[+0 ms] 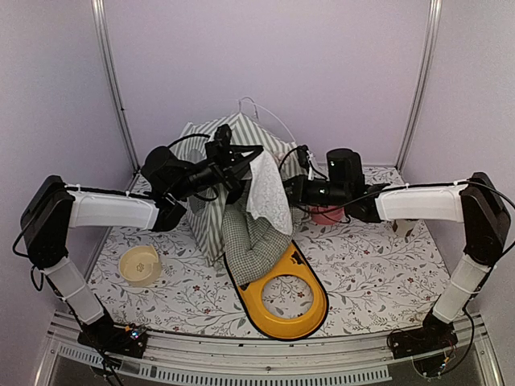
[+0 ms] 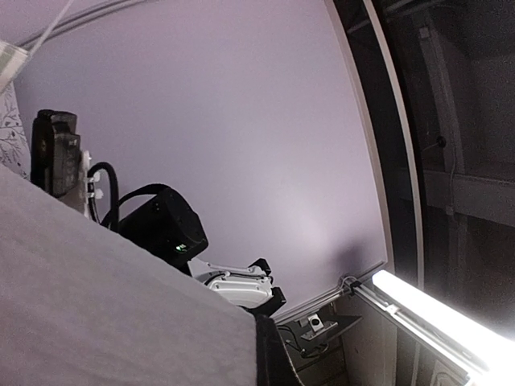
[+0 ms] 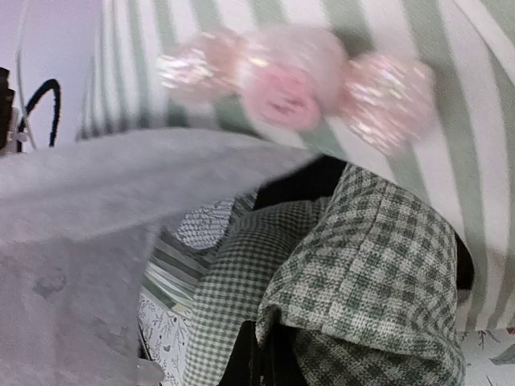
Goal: Set up the pet tent
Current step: Place the cushion in the tent.
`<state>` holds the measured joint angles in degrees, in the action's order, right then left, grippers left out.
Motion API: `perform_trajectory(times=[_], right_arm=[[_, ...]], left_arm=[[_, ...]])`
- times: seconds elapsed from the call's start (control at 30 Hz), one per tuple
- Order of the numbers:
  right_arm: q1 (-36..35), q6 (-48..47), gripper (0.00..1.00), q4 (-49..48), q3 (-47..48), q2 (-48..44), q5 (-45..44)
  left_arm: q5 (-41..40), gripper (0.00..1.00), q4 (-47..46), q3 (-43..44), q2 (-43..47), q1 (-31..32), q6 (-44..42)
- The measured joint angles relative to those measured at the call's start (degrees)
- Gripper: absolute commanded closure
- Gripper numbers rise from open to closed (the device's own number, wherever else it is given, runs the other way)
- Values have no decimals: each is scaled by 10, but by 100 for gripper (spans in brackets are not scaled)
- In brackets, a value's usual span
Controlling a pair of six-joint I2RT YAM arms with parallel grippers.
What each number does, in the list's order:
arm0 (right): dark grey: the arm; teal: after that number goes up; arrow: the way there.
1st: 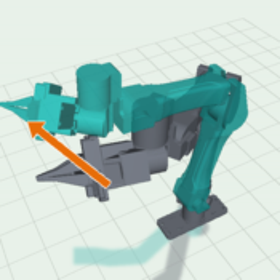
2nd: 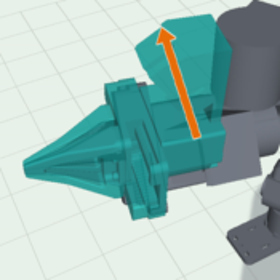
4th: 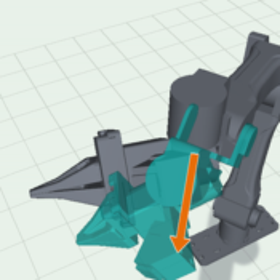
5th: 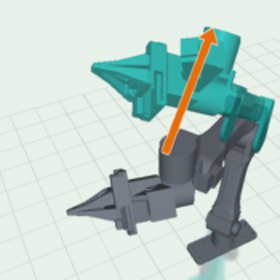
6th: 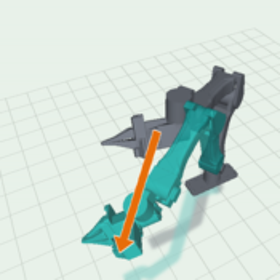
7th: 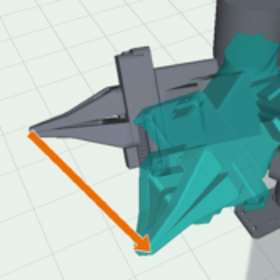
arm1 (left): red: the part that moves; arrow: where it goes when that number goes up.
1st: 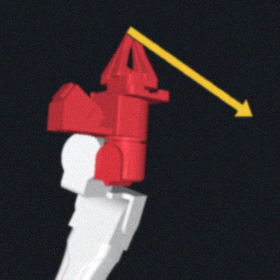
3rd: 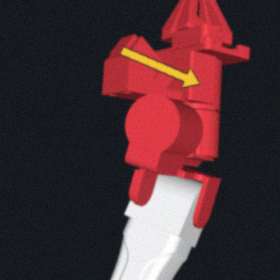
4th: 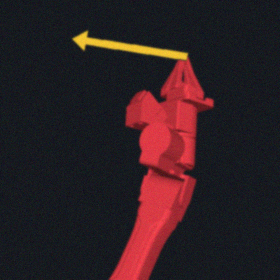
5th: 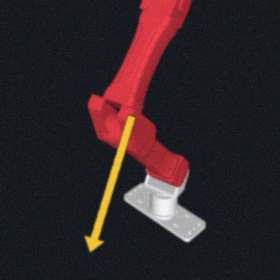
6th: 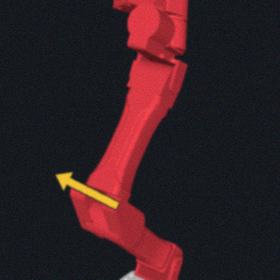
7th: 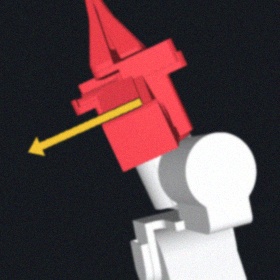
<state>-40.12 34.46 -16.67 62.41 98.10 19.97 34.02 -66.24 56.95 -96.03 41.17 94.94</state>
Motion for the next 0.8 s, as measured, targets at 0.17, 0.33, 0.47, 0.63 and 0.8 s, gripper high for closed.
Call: perform_trajectory(times=[0.17, 0.33, 0.47, 0.63, 0.8], right_arm=[[-10, 0, 100, -42, 19, 2, -3], [2, 9, 100, -59, 28, 46, -15], [19, 22, 86, -55, -2, 83, -23], [16, 17, 54, -48, -24, 76, -19], [10, -8, 25, -24, -45, 1, -35]], left_arm=[[0, 100, -1, -1, 0, 3, 0], [-2, 100, -1, -2, 0, 8, 0], [-2, 100, 7, -2, 3, 12, -3], [-5, 100, 10, -9, 8, 14, -3], [-24, 100, 13, -26, 24, 14, -9]])
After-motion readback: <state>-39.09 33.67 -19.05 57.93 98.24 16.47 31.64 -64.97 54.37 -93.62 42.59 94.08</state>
